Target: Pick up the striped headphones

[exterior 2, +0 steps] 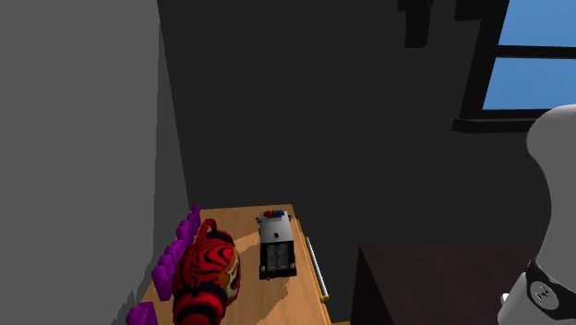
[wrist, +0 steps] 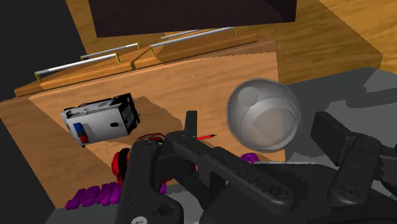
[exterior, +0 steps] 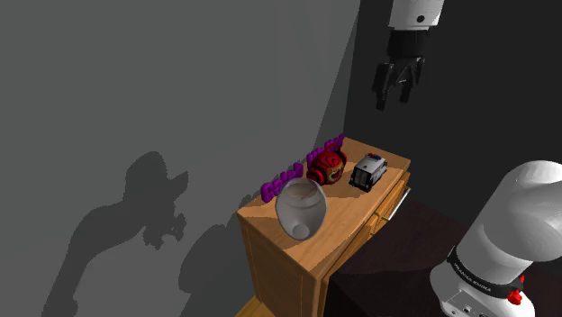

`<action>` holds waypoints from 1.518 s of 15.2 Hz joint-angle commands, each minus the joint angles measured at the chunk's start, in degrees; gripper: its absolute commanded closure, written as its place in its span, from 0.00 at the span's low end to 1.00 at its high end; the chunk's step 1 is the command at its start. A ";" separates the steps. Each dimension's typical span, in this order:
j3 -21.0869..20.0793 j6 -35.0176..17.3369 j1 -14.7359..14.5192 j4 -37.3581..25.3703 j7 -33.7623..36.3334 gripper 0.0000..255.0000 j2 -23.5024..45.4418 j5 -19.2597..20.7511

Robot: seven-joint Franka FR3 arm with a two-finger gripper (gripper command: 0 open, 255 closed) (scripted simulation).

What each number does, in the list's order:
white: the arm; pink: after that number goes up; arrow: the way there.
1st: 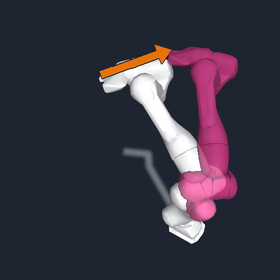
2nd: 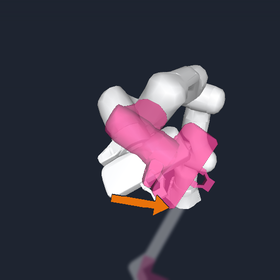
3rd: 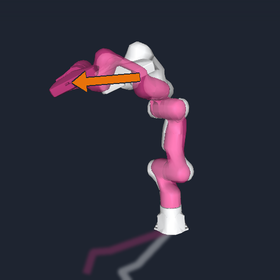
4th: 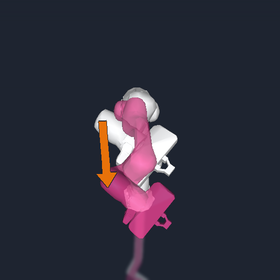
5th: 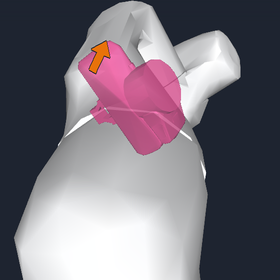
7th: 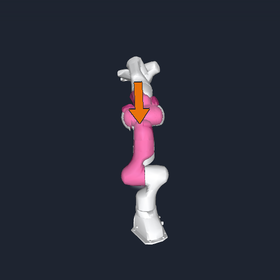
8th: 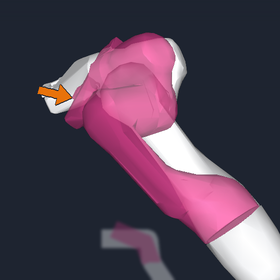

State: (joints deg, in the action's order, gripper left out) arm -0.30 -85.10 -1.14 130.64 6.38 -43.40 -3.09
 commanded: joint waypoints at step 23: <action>-3.07 -31.79 9.57 -8.43 32.08 0.00 39.80 -1.47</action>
State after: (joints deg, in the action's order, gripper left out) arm -3.56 -115.94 8.05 123.30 37.01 -5.57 -4.66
